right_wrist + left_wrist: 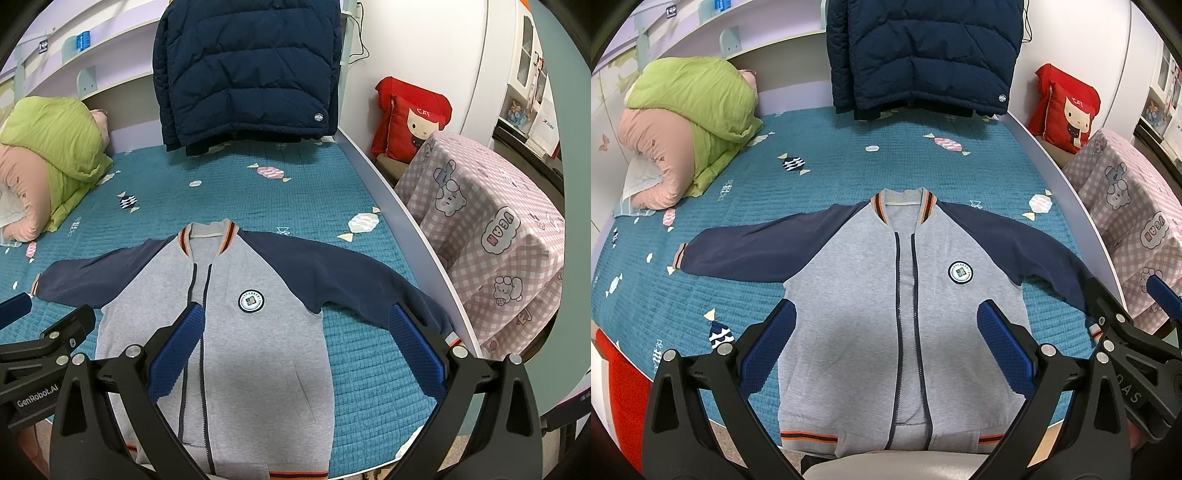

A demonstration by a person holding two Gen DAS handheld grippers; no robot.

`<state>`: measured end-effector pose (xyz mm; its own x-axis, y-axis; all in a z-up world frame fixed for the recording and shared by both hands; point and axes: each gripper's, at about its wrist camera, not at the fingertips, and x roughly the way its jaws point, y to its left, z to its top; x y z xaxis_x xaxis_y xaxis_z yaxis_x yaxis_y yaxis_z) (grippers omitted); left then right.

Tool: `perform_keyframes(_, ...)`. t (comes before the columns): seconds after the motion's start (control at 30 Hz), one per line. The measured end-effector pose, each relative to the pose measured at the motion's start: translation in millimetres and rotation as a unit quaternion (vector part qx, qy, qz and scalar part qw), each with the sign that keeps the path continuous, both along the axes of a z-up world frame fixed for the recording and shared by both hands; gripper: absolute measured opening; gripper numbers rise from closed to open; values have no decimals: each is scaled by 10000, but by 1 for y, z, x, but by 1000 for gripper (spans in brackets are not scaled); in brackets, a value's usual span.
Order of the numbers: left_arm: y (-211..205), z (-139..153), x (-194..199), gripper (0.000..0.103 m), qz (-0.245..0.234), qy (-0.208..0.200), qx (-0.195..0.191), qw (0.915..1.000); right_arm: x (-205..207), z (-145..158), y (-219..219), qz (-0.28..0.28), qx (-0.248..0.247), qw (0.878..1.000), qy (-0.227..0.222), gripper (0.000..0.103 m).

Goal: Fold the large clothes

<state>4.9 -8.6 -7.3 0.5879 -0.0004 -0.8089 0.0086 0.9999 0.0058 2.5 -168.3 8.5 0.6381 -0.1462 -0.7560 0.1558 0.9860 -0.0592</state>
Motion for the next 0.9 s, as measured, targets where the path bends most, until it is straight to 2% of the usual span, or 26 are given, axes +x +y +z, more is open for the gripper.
perform_keyframes(0.9,7,-2,-1,98,-75,98,-115,9999,-1,0,9,-41,-185,9997,120,96)
